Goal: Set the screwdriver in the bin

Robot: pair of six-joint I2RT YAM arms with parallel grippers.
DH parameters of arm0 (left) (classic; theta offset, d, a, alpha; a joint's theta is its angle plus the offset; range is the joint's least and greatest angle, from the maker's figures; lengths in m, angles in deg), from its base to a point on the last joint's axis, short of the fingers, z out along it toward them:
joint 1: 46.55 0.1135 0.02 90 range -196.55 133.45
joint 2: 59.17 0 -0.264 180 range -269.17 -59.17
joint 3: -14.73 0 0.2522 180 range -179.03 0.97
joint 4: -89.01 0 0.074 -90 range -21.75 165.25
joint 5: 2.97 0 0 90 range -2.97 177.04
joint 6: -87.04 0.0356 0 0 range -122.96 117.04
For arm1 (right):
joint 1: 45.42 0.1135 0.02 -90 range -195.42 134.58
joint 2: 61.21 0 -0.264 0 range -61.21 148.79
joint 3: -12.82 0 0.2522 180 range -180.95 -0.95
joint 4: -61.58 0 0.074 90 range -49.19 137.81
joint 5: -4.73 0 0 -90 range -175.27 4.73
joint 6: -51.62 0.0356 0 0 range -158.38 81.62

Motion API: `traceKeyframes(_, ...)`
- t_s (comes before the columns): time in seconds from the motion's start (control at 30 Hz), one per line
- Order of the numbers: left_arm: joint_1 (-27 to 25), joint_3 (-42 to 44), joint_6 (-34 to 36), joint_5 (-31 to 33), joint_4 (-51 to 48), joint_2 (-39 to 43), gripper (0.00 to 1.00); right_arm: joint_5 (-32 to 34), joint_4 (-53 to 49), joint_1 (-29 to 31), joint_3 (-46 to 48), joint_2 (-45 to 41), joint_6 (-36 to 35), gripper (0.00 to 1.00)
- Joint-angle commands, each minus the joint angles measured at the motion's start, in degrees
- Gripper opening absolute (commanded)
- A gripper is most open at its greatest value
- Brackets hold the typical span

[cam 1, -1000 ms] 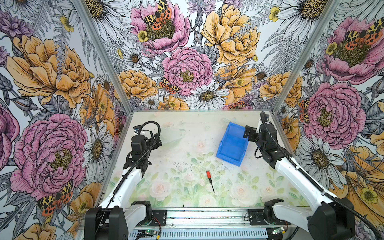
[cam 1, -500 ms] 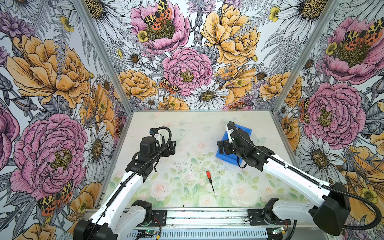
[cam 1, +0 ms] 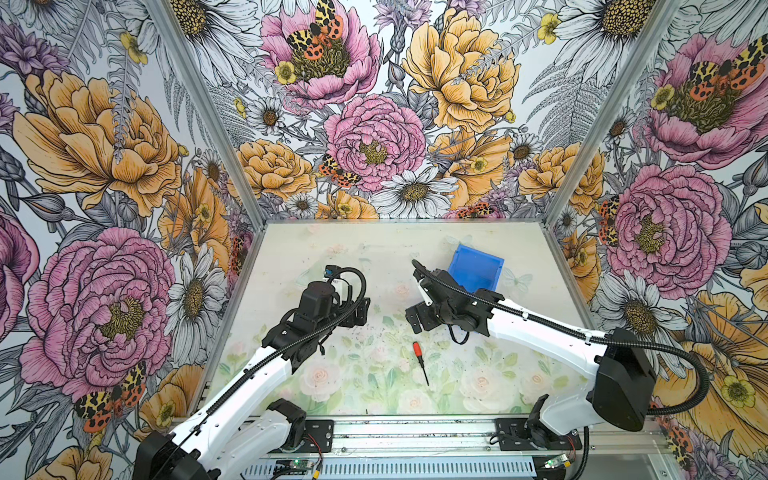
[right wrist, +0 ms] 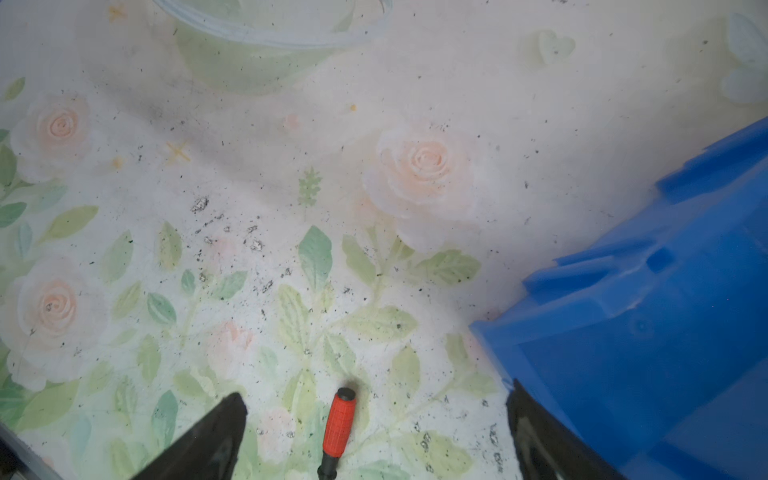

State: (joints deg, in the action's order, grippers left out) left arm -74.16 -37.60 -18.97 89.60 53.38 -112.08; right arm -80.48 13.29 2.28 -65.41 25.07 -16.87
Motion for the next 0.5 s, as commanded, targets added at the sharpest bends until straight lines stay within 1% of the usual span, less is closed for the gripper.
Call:
traceKeyframes(0.0, -0.5, 1.0, -0.4, 4.0, -1.6, 2.1, 0.99, -1.7, -4.1, 0.7, -2.2, 2.4, 1.9, 0.98)
traceKeyframes(0.23, -0.7, 2.1, -0.8, 4.9, -3.9, 5.5, 0.99, -2.9, -5.4, 2.7, -1.2, 4.4, 4.8, 0.94)
traceKeyframes(0.33, -0.8, 2.4, -1.1, 4.0, -4.6, 7.7, 0.99, -3.4, -5.5, 3.7, -0.4, 5.8, 7.1, 0.88)
traceKeyframes(0.4, -1.2, 2.7, -1.5, 2.9, -4.6, 9.5, 0.99, -3.3, -5.5, 4.6, -0.6, 7.1, 8.0, 0.83)
traceKeyframes(0.47, -1.9, 3.0, -2.0, 1.8, -4.6, 11.0, 0.99, -3.3, -5.4, 5.2, -1.0, 8.5, 8.9, 0.8)
